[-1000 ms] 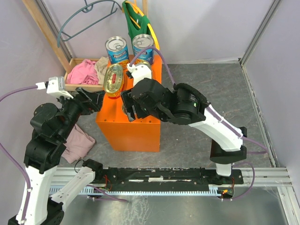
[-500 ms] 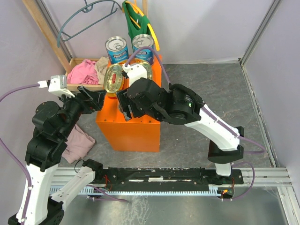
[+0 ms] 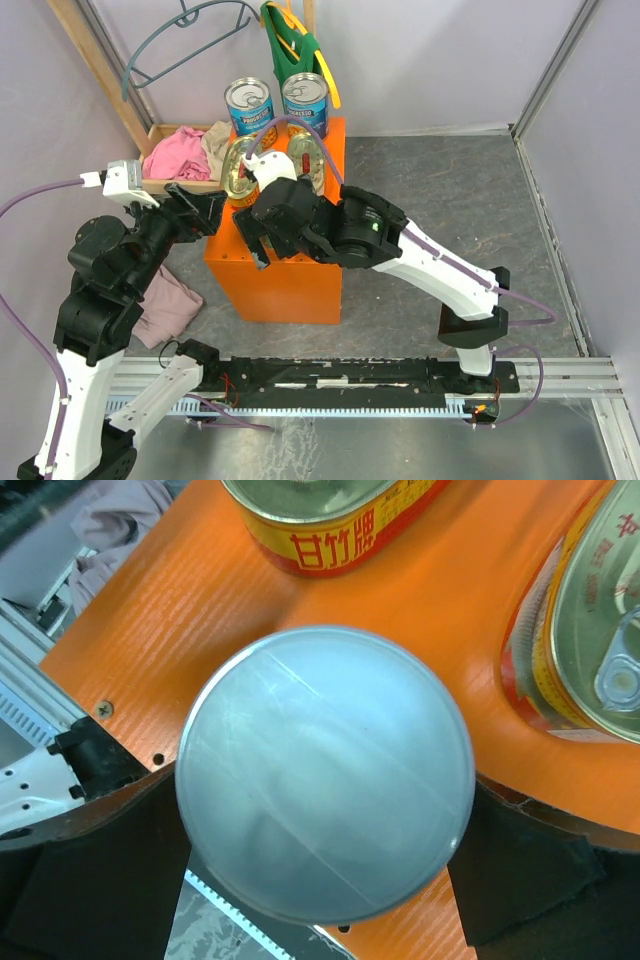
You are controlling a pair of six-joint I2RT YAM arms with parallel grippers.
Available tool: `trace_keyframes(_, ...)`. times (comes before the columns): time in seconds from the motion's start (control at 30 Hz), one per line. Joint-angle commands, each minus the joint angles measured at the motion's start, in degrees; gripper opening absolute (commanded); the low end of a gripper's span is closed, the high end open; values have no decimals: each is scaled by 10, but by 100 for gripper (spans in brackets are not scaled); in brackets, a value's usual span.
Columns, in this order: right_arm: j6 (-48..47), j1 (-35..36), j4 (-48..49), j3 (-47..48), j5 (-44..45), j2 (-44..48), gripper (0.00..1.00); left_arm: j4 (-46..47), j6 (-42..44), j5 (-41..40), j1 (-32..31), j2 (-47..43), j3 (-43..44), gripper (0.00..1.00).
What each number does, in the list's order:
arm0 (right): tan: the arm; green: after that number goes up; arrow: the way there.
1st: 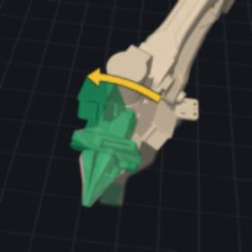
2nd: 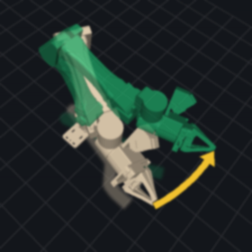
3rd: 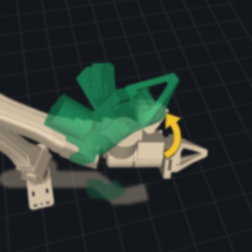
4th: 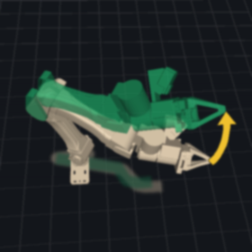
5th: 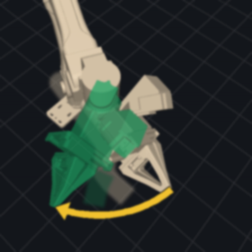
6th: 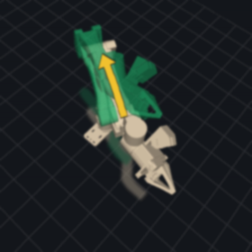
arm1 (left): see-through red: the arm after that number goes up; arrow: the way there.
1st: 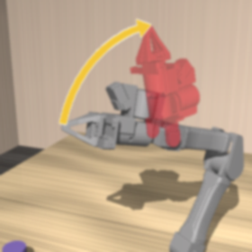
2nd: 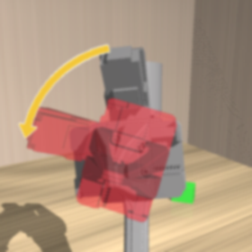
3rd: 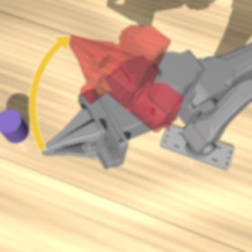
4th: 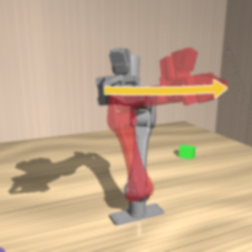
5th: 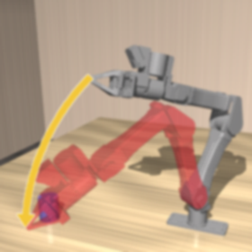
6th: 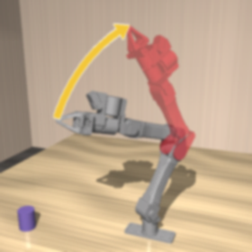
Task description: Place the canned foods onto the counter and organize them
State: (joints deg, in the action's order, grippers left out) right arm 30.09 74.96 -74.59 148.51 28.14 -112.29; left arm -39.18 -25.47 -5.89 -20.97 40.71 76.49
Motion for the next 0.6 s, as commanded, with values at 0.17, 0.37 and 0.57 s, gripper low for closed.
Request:
trace_keyframes(0.17,-18,8,43,-43,9,44,99,25,-7,-2,2,-6,-2,85)
trace_keyframes(0.37,-24,20,48,-38,22,47,99,28,-10,-2,2,-7,-5,85)
trace_keyframes(0.57,-37,26,61,-31,43,59,99,28,-10,-3,2,-7,-6,85)
